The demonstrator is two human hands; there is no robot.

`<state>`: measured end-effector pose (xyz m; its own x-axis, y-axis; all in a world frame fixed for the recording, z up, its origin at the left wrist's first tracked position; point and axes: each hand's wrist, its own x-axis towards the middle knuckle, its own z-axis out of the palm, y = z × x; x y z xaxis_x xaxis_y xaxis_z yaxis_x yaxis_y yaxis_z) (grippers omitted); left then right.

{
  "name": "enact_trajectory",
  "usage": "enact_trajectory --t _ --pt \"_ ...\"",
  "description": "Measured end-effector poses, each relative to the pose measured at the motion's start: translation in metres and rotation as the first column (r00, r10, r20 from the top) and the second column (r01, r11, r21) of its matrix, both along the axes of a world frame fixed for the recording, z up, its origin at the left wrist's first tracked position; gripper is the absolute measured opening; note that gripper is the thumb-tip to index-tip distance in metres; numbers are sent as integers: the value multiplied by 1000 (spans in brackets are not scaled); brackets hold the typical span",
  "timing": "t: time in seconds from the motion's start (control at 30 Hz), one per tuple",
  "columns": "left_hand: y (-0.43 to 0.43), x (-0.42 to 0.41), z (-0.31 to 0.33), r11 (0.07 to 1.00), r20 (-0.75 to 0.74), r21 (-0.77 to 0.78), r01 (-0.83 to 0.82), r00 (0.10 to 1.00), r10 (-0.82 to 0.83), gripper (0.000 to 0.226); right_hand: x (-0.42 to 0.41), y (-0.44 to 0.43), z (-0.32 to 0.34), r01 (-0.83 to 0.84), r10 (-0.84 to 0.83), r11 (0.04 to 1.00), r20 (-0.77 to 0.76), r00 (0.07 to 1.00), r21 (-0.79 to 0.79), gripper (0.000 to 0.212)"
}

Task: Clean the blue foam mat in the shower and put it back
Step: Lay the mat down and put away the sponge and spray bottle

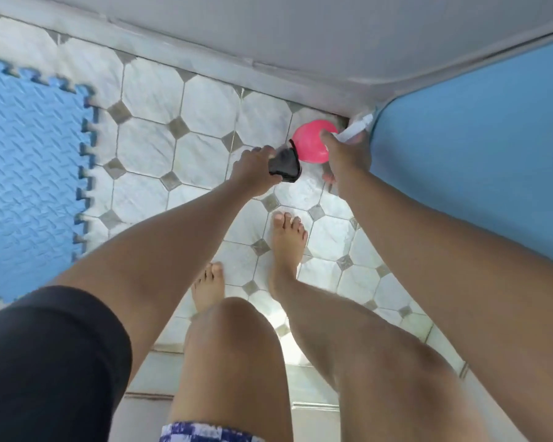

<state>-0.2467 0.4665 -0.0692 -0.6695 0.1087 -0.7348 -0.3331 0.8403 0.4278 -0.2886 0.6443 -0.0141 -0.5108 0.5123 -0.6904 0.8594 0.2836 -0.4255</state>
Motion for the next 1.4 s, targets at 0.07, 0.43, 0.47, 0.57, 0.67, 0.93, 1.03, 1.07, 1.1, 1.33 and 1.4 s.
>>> enact_trajectory --t 0.07,0.43,0.47,0.57,0.67,0.93,1.03,1.07,1.1,1.33,1.4 --pt "4 4 -42 995 17 -71 68 998 -67 78 20 17 -43 -41 39 980 17 999 194 50" --pt "-18 23 71 736 445 312 -601 777 446 28 64 24 -7 -261 286 911 -35 957 320 25" --pt "-26 26 109 680 486 316 -661 729 483 31 52 14 45 -159 190 953 -97 977 260 30" --pt "-48 38 221 660 480 355 -662 735 479 47 58 1 166 -145 144 989 -115 983 7 43" --pt "-64 49 333 715 372 429 -552 829 417 61 108 -8 270 -197 187 978 -127 974 -74 48" --pt "-34 87 576 813 159 562 -151 985 73 57 207 26 558 -207 176 977 -353 919 -49 24" --pt "12 99 634 793 79 609 28 992 -95 48 252 58 629 -83 69 996 -423 904 -14 22" --pt "33 104 651 778 57 624 73 989 -139 46 268 72 650 -45 41 999 -456 889 3 22" --pt "55 109 667 756 29 643 120 983 -181 41 285 87 667 1 13 1000 -486 874 28 22" --pt "238 160 737 581 -163 721 376 908 -385 19 399 205 740 389 -245 917 -648 722 87 30" --pt "298 179 744 542 -191 731 415 887 -421 16 428 244 752 477 -279 872 -688 670 111 35"
